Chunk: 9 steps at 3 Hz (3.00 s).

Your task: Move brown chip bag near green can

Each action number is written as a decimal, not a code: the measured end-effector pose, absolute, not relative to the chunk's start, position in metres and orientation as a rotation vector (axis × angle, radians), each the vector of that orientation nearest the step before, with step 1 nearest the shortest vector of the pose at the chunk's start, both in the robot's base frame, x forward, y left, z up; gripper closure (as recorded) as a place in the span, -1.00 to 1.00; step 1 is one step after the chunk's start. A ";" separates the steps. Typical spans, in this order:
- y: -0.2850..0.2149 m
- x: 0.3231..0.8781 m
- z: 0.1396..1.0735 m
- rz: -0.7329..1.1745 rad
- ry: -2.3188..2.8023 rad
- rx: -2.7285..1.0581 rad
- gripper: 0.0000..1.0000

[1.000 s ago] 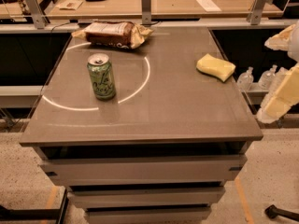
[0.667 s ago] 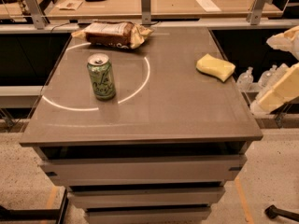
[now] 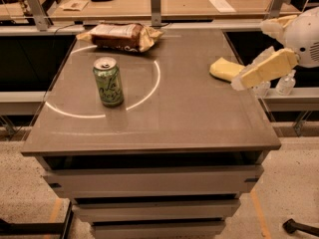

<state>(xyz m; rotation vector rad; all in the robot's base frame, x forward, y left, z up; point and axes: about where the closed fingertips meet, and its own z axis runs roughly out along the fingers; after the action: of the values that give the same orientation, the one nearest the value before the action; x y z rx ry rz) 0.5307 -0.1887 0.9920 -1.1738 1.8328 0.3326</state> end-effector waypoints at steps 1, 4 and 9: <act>-0.162 0.566 0.992 0.347 1.717 -1.155 -1.00; -0.128 0.621 0.961 0.296 1.716 -1.174 -1.00; -0.055 0.745 0.893 0.294 1.687 -0.918 -1.00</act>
Offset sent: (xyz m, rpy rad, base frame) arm 0.1015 0.0599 -0.0249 0.0859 -0.1801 0.0170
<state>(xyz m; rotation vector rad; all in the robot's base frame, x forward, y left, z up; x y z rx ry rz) 0.7451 -0.0555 0.8928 -0.9176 1.6867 0.2937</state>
